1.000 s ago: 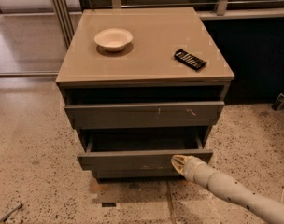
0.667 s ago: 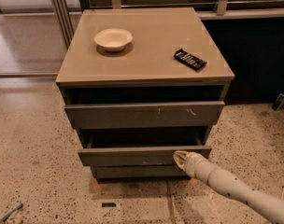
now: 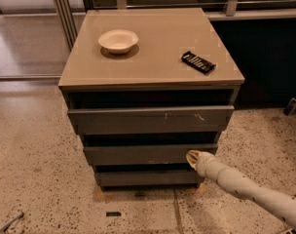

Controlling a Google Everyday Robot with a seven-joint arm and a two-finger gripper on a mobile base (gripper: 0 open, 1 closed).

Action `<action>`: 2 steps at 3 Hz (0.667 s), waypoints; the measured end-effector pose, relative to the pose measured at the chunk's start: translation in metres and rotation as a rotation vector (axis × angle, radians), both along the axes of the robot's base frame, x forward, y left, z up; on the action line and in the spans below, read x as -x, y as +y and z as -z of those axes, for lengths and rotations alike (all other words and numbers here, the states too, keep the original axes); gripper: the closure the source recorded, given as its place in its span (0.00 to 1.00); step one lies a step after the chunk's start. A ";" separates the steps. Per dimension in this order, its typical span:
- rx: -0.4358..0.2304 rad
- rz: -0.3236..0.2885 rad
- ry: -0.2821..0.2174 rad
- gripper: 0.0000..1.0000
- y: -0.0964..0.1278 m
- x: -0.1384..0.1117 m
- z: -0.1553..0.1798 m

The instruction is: Close middle drawer

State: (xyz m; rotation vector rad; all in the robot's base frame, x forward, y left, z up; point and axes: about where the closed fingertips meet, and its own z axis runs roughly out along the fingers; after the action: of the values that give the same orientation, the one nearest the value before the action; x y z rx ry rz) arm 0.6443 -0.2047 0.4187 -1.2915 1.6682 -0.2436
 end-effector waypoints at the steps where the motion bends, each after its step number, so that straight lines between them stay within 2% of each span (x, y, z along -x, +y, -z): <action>1: 0.000 0.000 0.000 1.00 0.000 0.000 0.000; 2: -0.005 -0.031 0.024 1.00 0.002 0.009 -0.002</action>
Offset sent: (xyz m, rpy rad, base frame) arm -0.0255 0.0024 0.0053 0.0102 0.0656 0.0805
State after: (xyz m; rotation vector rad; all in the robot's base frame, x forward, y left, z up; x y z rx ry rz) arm 0.6354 -0.2022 0.4203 -1.3206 1.6667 -0.2062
